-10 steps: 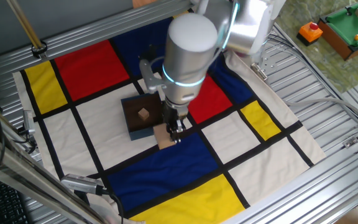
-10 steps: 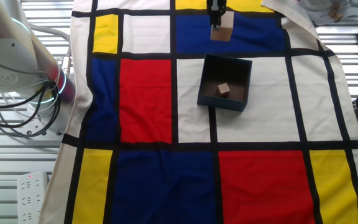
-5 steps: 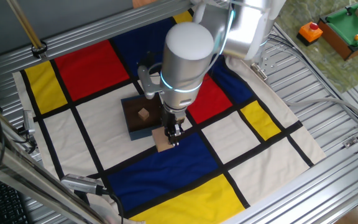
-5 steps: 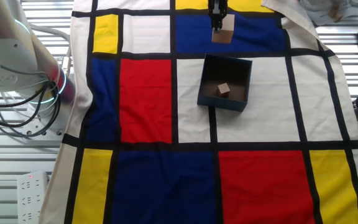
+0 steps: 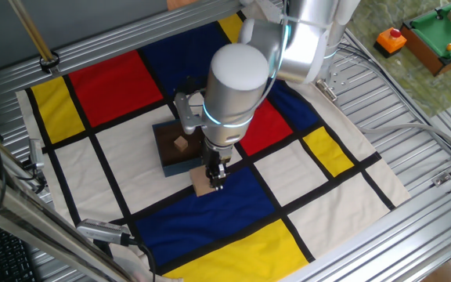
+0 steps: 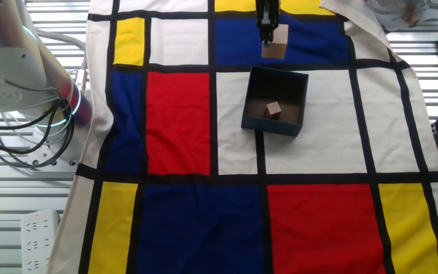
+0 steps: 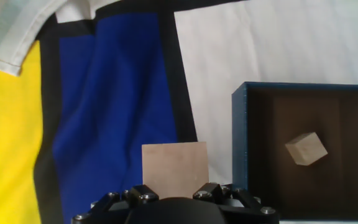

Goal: Take everything out of the gift box

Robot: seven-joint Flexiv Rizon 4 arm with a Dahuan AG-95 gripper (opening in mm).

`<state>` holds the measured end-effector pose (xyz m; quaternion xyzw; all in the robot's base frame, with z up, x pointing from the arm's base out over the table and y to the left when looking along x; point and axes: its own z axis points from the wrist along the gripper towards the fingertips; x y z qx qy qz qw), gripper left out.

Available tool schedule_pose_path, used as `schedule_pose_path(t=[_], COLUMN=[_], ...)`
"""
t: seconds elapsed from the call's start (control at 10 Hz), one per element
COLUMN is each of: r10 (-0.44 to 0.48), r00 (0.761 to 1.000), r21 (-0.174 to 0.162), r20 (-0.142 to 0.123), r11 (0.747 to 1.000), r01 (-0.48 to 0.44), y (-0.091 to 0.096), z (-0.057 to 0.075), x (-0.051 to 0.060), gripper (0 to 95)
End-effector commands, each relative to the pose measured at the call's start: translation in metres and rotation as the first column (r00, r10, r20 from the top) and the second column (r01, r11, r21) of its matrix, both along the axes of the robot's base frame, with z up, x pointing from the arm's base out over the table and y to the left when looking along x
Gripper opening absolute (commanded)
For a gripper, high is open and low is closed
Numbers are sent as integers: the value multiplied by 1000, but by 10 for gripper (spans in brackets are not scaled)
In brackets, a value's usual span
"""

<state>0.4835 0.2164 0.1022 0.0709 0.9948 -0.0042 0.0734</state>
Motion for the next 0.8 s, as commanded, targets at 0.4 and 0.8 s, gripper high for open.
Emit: schedule_pose_path(t=[0.4,0.8], r10=[-1,47], r00=[1000,999], r21=[-1,-8], r20=[-14,-12], r11=[1000,999], r01=[1,-47], y=[-2,-2], z=[-9,-11], x=[3,3], gripper=[0,380])
